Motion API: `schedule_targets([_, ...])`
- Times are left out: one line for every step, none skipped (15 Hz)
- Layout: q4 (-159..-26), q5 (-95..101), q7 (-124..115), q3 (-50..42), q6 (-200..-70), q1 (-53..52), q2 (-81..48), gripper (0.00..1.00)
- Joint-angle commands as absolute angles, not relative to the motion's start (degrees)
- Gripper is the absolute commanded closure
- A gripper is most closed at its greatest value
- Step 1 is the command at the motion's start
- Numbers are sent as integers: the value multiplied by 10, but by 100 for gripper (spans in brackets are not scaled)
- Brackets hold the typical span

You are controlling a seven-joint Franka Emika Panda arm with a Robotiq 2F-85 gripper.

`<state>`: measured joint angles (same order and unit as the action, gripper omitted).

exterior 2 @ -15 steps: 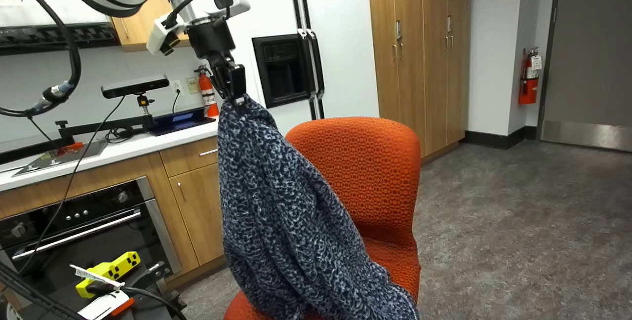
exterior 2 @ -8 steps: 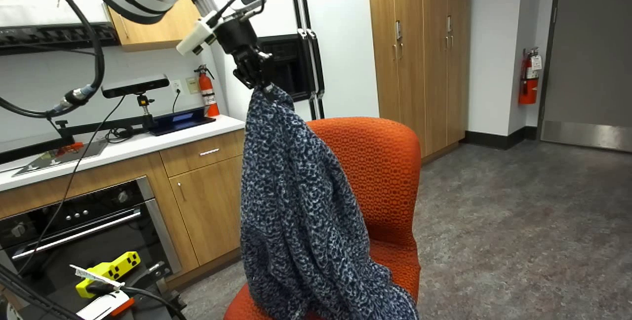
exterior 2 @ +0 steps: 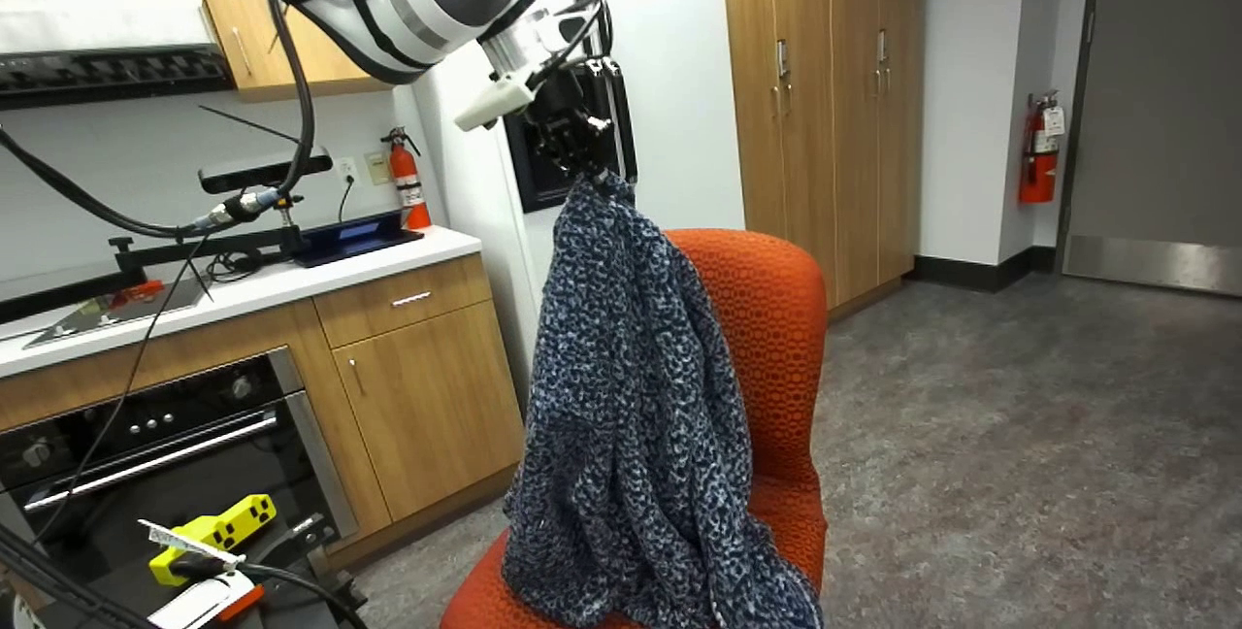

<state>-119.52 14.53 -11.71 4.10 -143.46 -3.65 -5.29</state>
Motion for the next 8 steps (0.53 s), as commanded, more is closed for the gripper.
schedule_targets([-1175,117,-74,35,-1404,-37,-82,65])
schedule_targets([-1180,112,-61,36,-1399,-39,-82,64])
schedule_targets([-1184,101,-48,39,-1396,-39,-83,61])
schedule_targets([-1186,97,-40,42,-1391,-41,-81,53])
schedule_targets([-1190,102,-32,43,-1391,-44,-77,46])
schedule_targets([-1196,114,-40,45,-1389,-52,-69,39])
schedule_targets([-1196,117,-40,47,-1388,-55,-67,31])
schedule_targets([-1197,125,-45,49,-1388,-60,-63,24])
